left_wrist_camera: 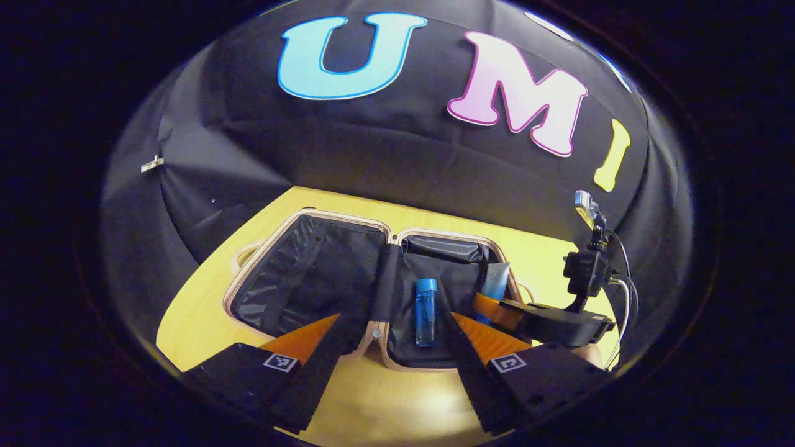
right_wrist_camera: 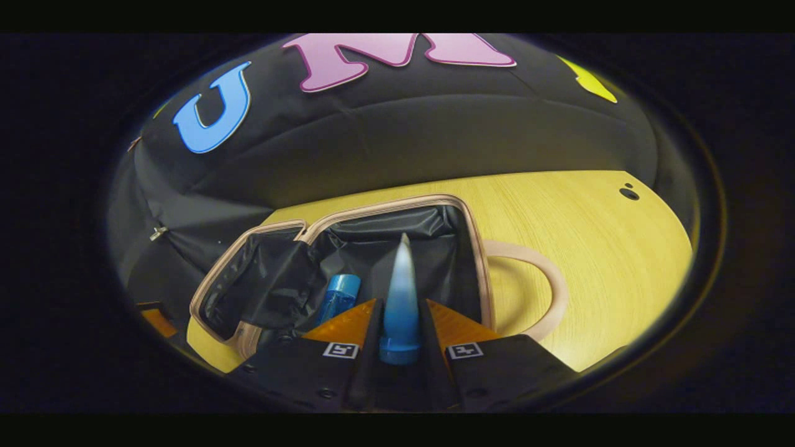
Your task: First open the suitcase, pack the skin care products into it, and then close the suitcase.
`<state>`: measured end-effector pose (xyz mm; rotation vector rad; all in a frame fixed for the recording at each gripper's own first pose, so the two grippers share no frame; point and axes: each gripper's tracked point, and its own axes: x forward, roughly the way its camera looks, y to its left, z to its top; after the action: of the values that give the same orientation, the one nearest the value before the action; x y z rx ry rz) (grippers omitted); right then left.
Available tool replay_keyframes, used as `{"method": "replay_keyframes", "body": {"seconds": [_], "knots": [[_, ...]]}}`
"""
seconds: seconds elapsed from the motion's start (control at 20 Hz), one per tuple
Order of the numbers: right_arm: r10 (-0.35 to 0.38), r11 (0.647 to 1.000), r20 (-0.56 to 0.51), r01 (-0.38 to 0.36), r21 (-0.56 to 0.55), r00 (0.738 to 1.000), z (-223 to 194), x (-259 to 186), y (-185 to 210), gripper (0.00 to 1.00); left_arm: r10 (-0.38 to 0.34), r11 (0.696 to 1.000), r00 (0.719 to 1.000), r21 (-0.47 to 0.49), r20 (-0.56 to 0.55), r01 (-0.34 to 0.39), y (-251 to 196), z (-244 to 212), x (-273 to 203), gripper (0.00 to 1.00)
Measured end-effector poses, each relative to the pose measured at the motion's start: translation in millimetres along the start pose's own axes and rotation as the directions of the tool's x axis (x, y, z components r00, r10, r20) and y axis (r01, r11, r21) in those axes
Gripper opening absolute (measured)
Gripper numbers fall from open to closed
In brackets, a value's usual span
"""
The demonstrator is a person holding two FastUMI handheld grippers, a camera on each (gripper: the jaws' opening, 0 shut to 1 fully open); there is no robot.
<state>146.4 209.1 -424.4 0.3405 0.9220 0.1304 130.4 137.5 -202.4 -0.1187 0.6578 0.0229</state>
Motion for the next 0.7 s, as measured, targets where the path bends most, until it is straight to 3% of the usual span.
{"method": "replay_keyframes", "body": {"seconds": [0.05,0.1,0.15,0.2,0.35,0.4,0.45,0.5,0.55,0.65,0.7], "knots": [[0.0,1.0,0.006,0.0,-0.005,1.0,1.1,-1.5,2.4,0.45,0.011,1.0,1.0,-0.025,0.007,-0.011,10.7,2.1,-2.1,0.92],[-0.003,1.0,0.012,0.003,-0.017,1.0,1.5,-3.0,4.1,0.31,0.033,0.999,0.999,-0.042,0.015,-0.032,24.7,4.2,-2.1,0.97],[-0.005,1.0,0.02,0.005,-0.028,1.0,3.2,-5.7,6.5,0.44,0.063,0.997,0.998,-0.054,0.027,-0.062,41.9,6.2,0.4,0.97],[0.006,0.999,0.029,-0.005,-0.043,1.0,3.9,-9.5,11.2,0.63,0.088,0.995,0.995,-0.057,0.038,-0.086,56.9,10.3,2.2,0.96],[0.031,0.994,0.078,-0.023,-0.111,0.996,10.1,-24.9,24.8,0.83,0.182,0.982,0.98,-0.075,0.078,-0.176,120.4,23.6,3.9,0.96],[0.04,0.992,0.098,-0.028,-0.126,0.994,13.4,-33.3,27.9,0.97,0.203,0.977,0.975,-0.086,0.09,-0.196,141.8,30.4,5.5,0.96],[0.052,0.991,0.123,-0.035,-0.131,0.991,18.2,-42.1,31.1,0.88,0.225,0.973,0.969,-0.085,0.101,-0.217,164.1,35.1,8.5,0.96],[0.061,0.991,0.156,-0.04,-0.131,0.986,23.5,-51.1,33.4,0.97,0.273,0.96,0.957,-0.087,0.098,-0.265,193.9,39.3,11.9,0.96],[0.067,0.99,0.195,-0.041,-0.137,0.979,30.6,-61.0,34.4,0.97,0.301,0.952,0.949,-0.092,0.093,-0.293,216.2,41.3,18.2,0.96],[0.065,0.985,0.275,-0.018,-0.173,0.959,36.6,-82.2,29.4,0.97,0.286,0.948,0.956,-0.163,0.062,-0.274,237.8,41.3,31.8,0.96],[0.057,0.982,0.307,0.003,-0.191,0.95,34.9,-94.0,23.7,0.88,0.261,0.945,0.964,-0.215,0.048,-0.245,245.3,42.7,39.2,0.95]]}}
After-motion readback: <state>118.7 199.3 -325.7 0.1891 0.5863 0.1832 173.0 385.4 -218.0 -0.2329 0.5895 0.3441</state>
